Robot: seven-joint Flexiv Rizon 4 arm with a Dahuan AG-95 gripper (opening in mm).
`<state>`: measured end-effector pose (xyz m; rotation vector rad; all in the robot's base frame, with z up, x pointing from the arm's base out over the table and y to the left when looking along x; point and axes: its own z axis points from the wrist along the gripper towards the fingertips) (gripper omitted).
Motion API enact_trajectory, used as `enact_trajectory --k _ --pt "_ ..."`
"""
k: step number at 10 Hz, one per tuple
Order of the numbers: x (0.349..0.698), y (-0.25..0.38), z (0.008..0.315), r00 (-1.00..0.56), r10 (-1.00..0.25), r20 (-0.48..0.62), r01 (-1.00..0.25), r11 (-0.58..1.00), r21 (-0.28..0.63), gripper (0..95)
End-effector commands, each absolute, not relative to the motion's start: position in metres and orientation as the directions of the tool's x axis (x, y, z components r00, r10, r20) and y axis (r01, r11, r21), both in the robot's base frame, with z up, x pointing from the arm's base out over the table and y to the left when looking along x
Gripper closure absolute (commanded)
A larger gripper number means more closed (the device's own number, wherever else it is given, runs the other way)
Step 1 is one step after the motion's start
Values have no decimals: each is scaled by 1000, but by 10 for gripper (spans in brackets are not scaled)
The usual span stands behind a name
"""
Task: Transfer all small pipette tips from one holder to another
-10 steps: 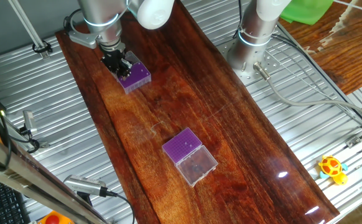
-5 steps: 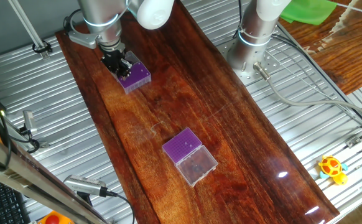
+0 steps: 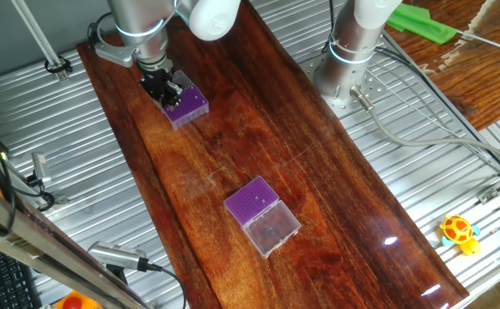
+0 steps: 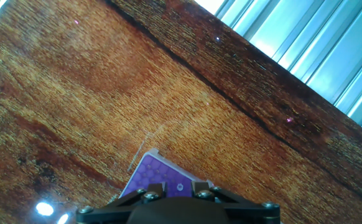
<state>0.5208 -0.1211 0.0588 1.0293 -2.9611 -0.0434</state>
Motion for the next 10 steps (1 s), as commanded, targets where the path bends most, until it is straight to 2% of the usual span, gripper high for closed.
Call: enact_trajectory --k 1,10 --pt "521 -121 59 -784 -620 -3 -620 784 28 760" --pt "521 -121 59 -814 -581 3 -580 814 38 760"
